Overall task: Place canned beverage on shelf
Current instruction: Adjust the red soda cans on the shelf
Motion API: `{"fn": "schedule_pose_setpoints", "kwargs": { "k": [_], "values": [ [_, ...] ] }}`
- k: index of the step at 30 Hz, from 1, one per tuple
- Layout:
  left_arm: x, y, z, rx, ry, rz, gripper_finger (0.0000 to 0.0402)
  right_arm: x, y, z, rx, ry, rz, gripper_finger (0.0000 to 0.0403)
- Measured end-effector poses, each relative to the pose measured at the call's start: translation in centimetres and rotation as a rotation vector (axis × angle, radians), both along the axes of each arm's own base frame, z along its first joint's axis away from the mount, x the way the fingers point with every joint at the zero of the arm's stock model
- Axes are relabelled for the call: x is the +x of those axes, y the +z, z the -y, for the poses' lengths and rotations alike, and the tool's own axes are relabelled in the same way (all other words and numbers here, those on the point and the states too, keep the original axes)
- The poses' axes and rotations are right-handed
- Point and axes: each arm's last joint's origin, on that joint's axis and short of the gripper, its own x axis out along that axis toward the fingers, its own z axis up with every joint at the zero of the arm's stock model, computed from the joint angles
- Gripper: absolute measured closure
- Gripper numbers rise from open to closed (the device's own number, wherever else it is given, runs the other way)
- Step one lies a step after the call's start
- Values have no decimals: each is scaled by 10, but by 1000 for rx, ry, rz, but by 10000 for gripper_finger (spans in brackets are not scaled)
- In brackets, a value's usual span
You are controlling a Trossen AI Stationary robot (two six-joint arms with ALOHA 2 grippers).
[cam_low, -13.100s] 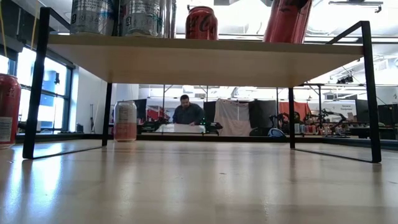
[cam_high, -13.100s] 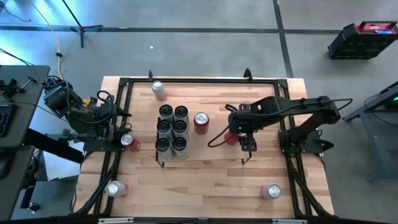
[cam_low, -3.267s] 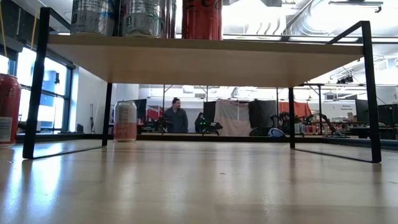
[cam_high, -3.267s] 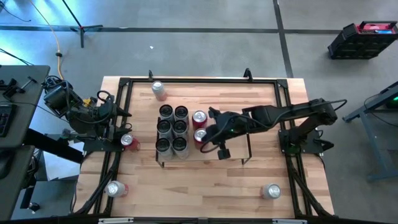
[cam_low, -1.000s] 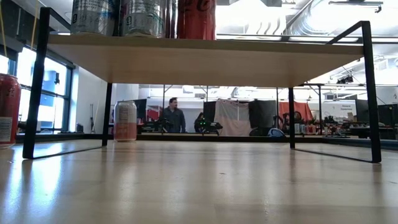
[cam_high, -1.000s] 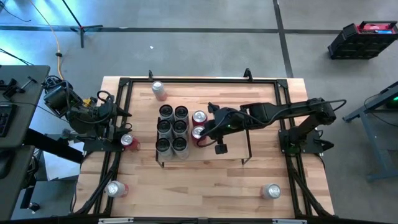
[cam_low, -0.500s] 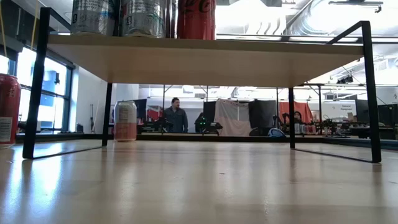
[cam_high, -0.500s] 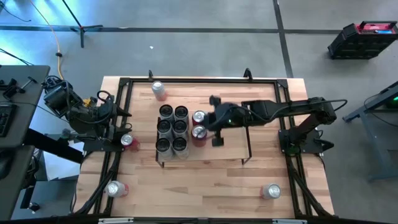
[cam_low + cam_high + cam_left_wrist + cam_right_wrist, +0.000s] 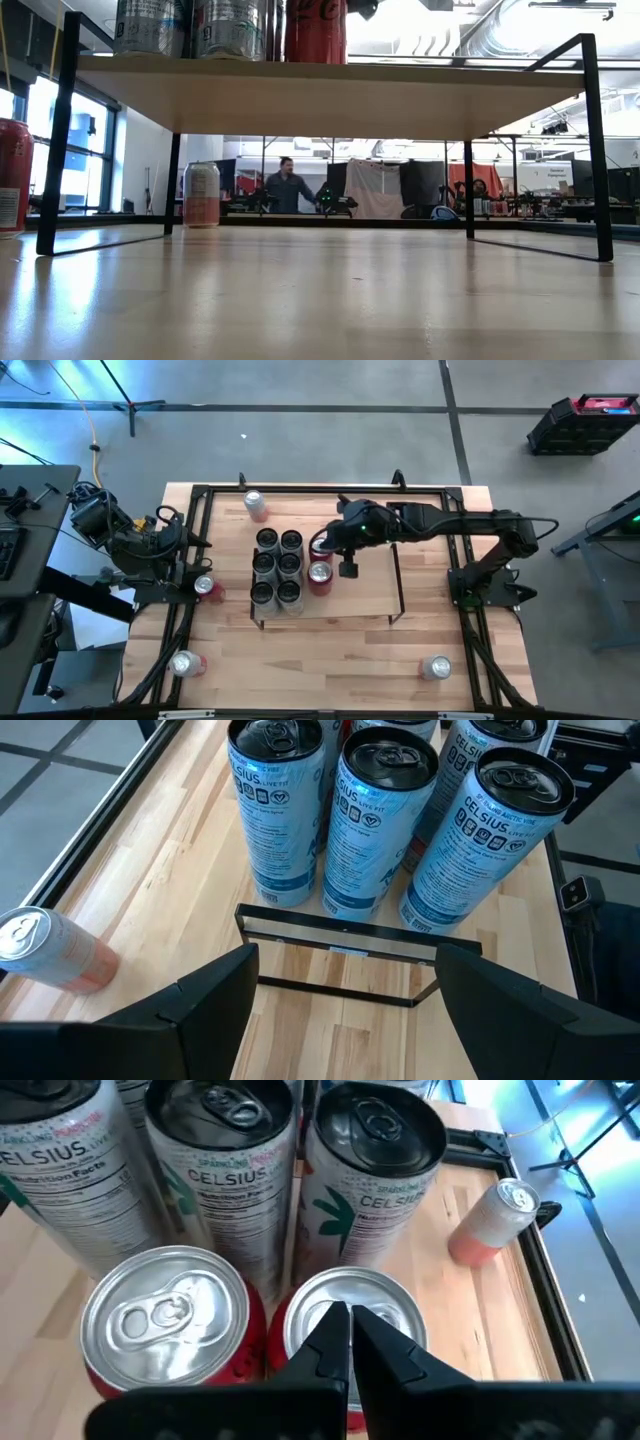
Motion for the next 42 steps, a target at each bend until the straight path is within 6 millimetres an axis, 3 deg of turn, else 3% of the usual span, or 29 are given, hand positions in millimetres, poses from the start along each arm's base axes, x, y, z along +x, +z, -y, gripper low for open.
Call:
{"fn": "schedule_pose_setpoints", "kwargs": {
  "k": [33,37,42],
  "values": [
    [0,0,0,0,1,0,108,6,-6,13,10,-15,-3,403],
    [0,0,0,0,0,0,108,5,8,6,14,9,19,403],
    [0,0,0,0,0,0,108,5,17,-17,77,156,55,403]
  ]
}}
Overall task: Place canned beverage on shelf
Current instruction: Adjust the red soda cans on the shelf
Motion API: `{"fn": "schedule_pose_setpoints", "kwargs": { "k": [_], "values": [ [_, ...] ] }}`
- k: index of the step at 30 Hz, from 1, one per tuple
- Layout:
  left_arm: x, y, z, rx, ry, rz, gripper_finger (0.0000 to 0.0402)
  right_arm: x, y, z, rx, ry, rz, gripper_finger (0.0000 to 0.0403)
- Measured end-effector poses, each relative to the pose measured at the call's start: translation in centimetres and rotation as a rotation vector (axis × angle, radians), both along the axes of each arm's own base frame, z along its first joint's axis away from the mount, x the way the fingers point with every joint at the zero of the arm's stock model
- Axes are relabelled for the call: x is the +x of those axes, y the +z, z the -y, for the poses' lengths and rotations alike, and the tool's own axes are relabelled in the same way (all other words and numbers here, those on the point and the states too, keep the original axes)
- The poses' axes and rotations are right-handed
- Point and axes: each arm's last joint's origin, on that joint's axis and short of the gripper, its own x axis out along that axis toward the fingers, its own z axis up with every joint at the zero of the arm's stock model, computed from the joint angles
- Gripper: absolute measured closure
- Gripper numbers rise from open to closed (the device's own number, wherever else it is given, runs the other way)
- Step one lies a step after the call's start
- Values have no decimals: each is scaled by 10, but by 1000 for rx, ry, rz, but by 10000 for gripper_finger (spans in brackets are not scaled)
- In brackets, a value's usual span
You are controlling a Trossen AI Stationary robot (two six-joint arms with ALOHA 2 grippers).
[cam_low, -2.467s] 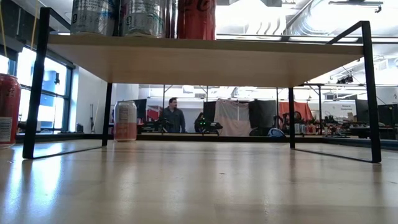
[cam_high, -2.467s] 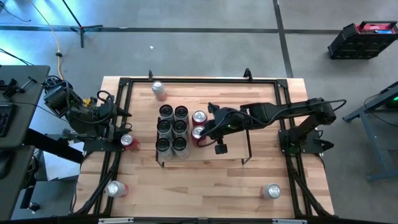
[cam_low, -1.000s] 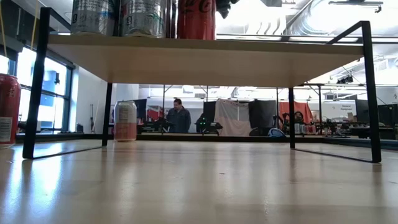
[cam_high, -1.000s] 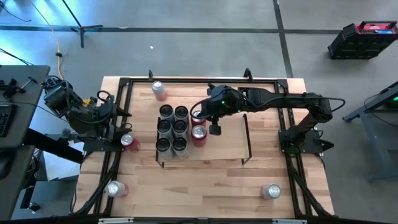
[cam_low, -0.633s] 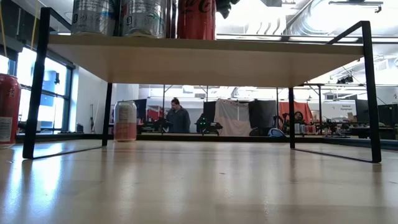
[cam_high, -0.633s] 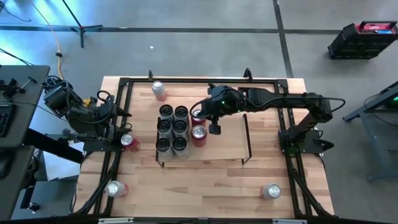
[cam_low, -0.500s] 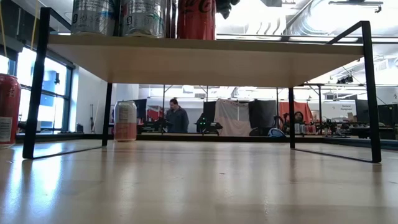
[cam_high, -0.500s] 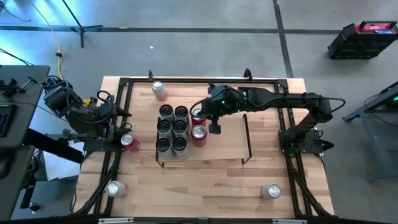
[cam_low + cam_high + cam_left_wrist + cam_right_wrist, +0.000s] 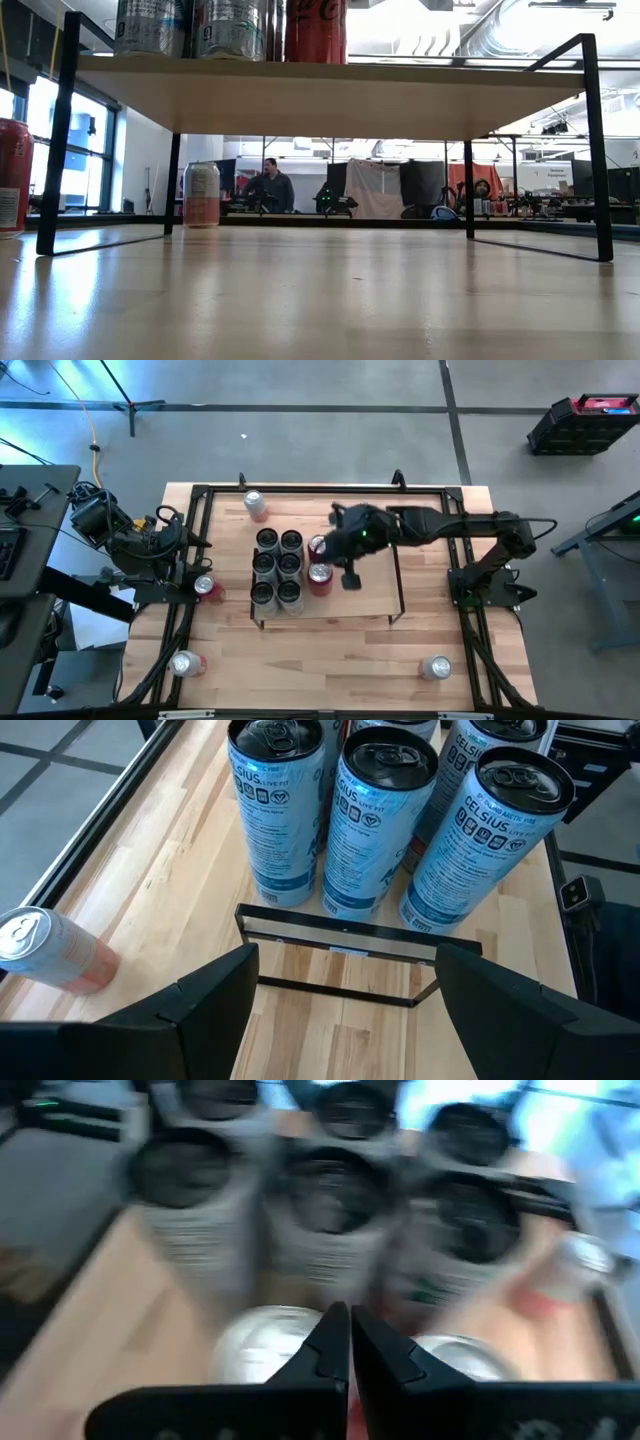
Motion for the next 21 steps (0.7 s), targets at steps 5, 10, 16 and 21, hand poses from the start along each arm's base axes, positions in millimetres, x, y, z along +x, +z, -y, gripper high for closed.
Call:
{"fn": "schedule_pose_setpoints", "kwargs": {
  "k": [5,10,16,21],
  "values": [
    [0,0,0,0,0,0,108,-1,-2,-21,-11,83,-11,403],
    [0,0,0,0,0,0,108,3,-12,-31,-19,114,-65,403],
    [0,0,0,0,0,0,108,10,-21,-31,-42,72,-91,403],
    [0,0,0,0,0,0,108,9,-19,-30,-45,66,-79,403]
  ]
}}
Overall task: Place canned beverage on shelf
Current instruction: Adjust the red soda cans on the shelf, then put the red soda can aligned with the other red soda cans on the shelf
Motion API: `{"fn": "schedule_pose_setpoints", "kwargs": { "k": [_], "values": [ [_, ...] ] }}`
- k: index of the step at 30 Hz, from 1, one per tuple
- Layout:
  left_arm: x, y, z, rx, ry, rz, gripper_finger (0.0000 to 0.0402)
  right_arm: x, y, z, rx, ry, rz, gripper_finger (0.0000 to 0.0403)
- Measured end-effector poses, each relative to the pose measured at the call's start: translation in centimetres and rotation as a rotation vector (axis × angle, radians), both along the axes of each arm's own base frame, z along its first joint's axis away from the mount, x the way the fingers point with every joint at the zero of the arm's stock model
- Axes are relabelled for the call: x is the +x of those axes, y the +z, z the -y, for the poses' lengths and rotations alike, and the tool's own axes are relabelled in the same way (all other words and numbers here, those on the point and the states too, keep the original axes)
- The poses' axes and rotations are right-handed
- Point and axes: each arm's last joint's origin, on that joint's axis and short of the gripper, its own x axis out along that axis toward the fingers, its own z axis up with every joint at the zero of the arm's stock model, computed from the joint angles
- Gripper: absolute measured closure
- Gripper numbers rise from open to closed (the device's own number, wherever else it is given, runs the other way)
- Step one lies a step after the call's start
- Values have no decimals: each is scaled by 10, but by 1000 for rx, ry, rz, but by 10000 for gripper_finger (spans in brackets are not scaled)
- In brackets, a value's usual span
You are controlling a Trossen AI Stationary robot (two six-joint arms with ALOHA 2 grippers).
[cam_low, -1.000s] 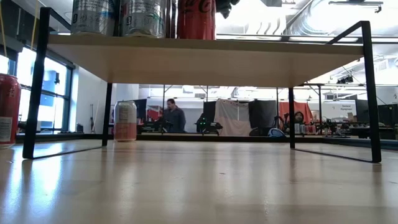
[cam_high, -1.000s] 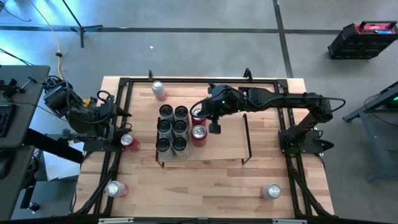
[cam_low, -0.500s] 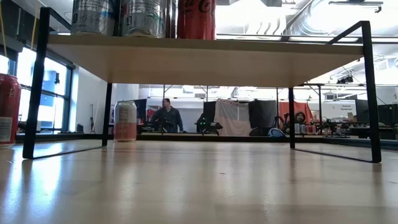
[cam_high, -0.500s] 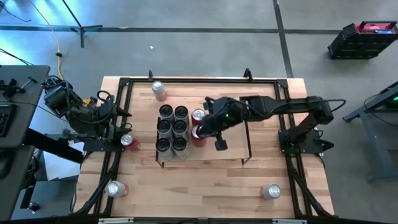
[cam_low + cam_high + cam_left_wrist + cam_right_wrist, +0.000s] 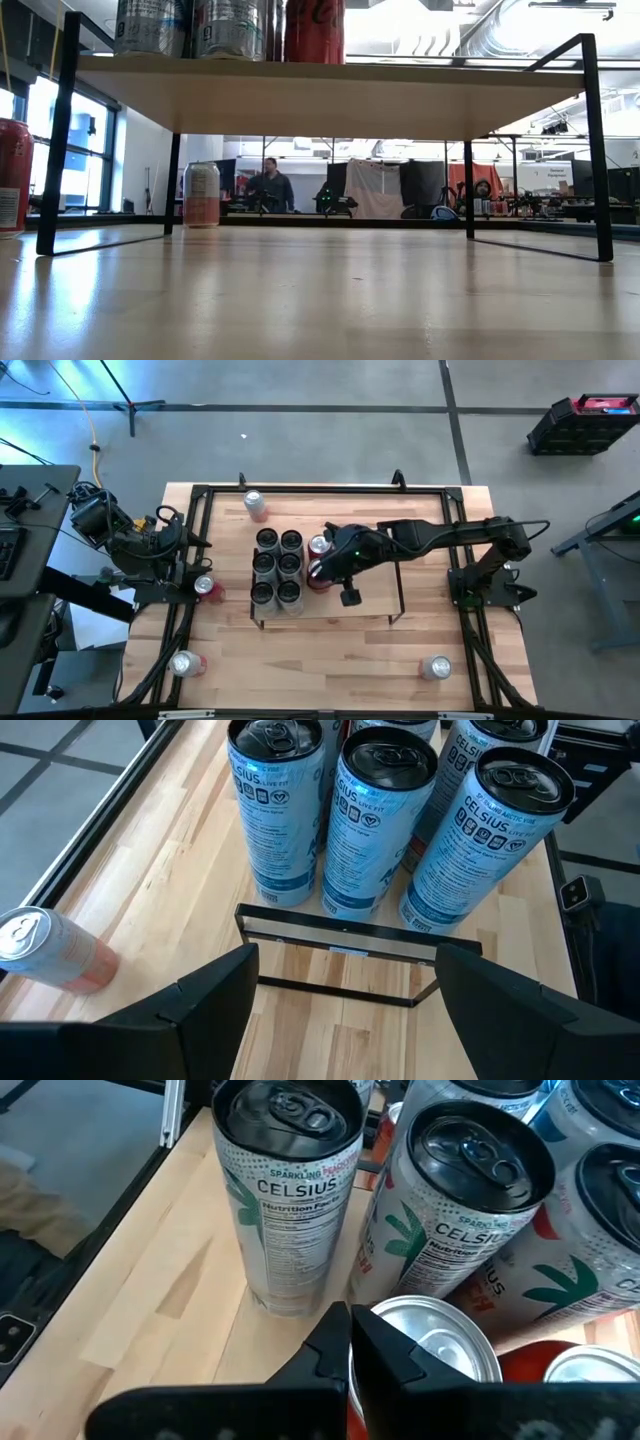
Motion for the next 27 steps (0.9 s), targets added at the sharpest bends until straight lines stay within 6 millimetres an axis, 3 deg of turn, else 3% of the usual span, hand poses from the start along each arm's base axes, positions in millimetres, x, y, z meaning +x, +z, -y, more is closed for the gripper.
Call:
{"fn": "schedule_pose_setpoints", "kwargs": {
  "k": [19,23,27],
  "values": [
    [0,0,0,0,0,0,108,-13,41,-9,-93,-9,55,403],
    [0,0,0,0,0,0,108,-21,43,-22,-68,-2,-2,403],
    [0,0,0,0,0,0,108,-29,41,-48,-68,-13,-35,403]
  ]
}}
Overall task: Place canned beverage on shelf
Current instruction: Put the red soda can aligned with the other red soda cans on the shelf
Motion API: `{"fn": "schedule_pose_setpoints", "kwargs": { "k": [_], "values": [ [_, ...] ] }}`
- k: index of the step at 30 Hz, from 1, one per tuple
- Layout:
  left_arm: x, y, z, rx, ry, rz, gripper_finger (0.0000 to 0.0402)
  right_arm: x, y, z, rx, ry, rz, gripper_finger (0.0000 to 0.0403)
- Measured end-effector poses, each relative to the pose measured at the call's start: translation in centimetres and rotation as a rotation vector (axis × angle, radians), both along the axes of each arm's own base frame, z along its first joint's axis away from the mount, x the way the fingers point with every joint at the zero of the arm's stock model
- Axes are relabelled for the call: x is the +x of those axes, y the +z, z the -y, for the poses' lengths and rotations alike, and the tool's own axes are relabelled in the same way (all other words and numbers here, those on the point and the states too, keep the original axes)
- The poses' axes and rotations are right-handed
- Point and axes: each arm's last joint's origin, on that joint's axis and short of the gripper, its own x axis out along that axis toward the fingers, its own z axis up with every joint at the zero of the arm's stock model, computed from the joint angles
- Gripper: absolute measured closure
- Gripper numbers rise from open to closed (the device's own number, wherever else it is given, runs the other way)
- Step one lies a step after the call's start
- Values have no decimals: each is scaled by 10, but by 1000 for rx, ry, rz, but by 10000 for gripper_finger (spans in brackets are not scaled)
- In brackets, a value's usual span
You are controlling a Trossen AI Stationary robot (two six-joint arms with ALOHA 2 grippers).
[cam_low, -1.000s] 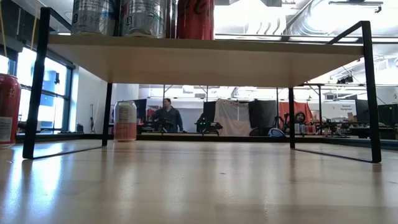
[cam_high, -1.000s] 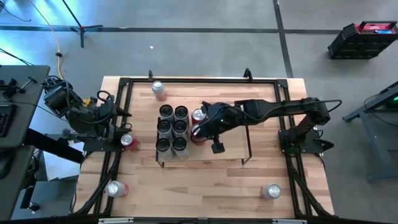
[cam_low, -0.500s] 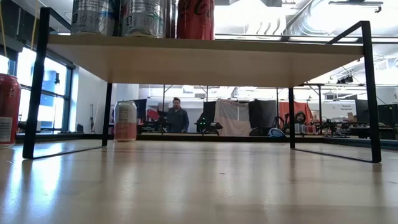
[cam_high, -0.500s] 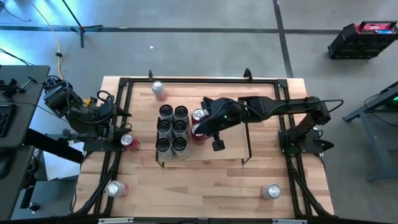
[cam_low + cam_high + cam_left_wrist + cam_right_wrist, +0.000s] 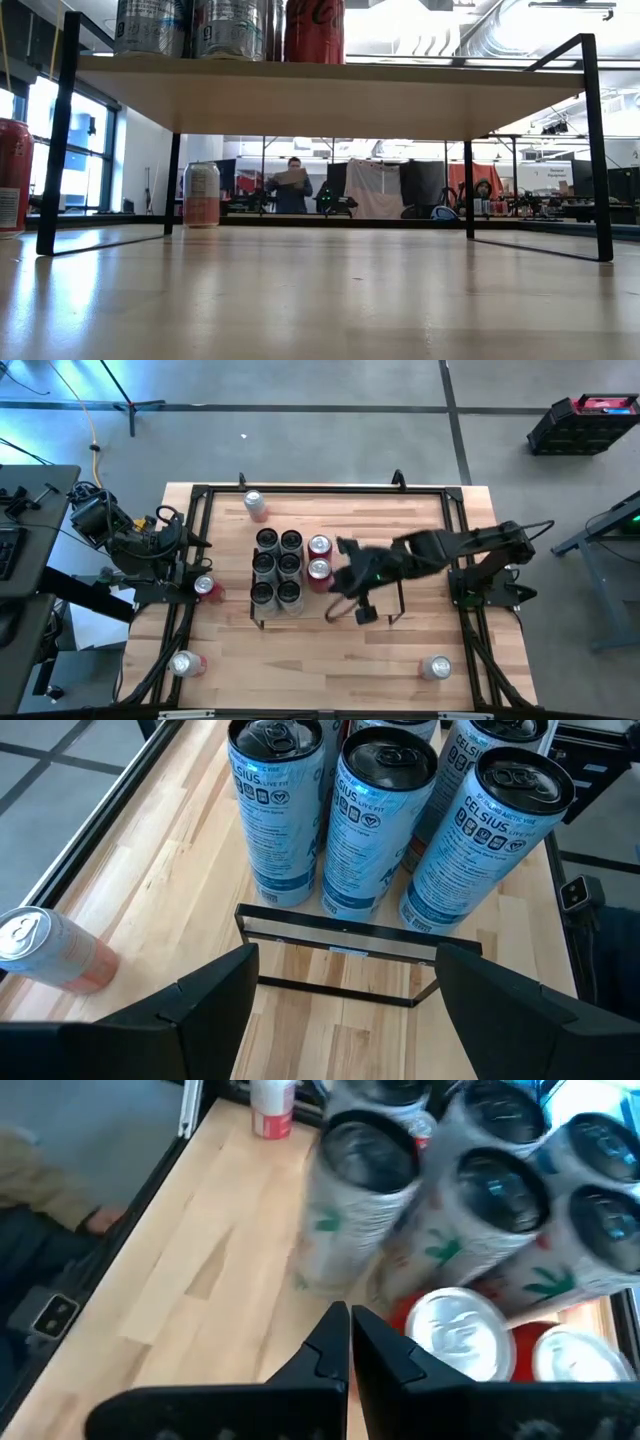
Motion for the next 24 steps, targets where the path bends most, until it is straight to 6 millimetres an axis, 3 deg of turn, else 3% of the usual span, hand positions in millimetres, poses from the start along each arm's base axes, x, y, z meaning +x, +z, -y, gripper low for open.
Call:
{"fn": "schedule_pose_setpoints", "kwargs": {
  "k": [12,18,24],
  "values": [
    [0,0,0,0,0,0,108,-51,-3,-117,-32,-109,116,403],
    [0,0,0,0,0,0,108,-65,-31,-172,-15,-152,249,403],
    [0,0,0,55,-51,-15,108,-63,-61,-202,128,-229,280,403]
  ]
}}
